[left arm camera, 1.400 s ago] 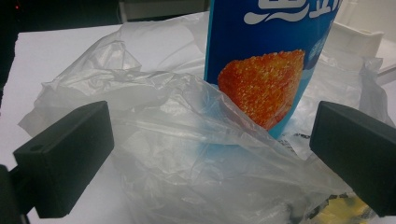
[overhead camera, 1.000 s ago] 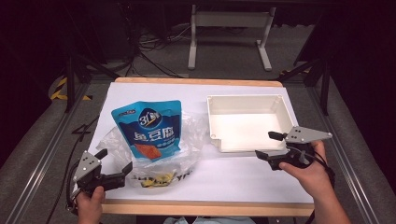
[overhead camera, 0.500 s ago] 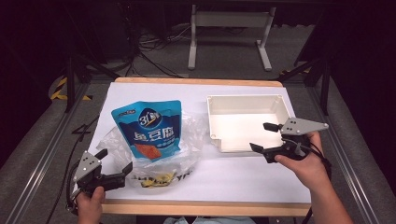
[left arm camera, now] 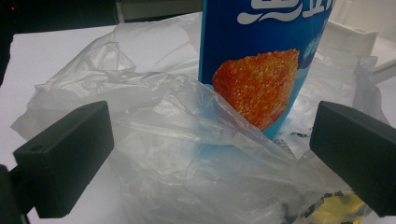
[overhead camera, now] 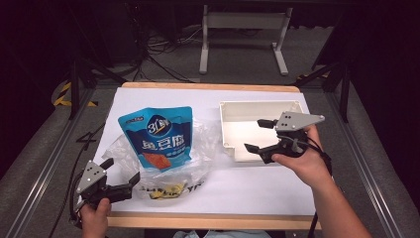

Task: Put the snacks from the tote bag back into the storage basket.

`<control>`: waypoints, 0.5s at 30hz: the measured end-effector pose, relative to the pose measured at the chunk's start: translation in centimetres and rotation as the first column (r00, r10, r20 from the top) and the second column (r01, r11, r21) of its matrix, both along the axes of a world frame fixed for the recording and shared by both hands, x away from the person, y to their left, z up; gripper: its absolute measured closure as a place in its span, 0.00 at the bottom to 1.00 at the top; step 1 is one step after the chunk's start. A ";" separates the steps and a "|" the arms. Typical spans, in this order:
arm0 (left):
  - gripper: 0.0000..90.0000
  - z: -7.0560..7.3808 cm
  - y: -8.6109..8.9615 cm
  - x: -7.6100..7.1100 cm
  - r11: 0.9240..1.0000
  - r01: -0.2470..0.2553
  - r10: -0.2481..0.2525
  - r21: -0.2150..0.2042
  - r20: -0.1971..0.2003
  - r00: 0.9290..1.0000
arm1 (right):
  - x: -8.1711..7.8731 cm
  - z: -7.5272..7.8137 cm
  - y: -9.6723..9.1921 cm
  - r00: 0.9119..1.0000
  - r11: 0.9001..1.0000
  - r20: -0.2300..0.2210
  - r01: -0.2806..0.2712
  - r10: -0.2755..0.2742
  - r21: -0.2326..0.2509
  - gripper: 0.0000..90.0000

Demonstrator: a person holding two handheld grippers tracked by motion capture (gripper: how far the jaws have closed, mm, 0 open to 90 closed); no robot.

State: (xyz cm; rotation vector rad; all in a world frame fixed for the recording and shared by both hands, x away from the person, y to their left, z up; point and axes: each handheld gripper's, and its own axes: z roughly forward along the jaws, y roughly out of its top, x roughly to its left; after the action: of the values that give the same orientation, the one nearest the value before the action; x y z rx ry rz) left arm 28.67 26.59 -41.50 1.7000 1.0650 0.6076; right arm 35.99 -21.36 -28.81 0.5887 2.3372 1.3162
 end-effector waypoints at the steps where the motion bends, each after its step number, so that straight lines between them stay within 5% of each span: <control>1: 0.01 0.0 0.0 0.0 1.000 0.000 0.000 -0.001 -0.001 1.000 | 0.2 0.0 0.3 1.000 1.000 0.000 -0.006 0.006 -0.006 0.19; 15: 0.01 0.0 0.0 0.0 1.000 0.005 -0.005 -0.004 -0.002 1.000 | 2.7 0.8 4.5 0.991 0.991 -0.028 -0.132 0.131 -0.032 0.19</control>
State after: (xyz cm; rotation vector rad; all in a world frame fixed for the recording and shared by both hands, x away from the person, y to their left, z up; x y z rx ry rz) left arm 28.70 26.55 -41.51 1.7003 1.0622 0.6002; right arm 38.73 -16.83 -27.98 0.4507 2.4514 1.3298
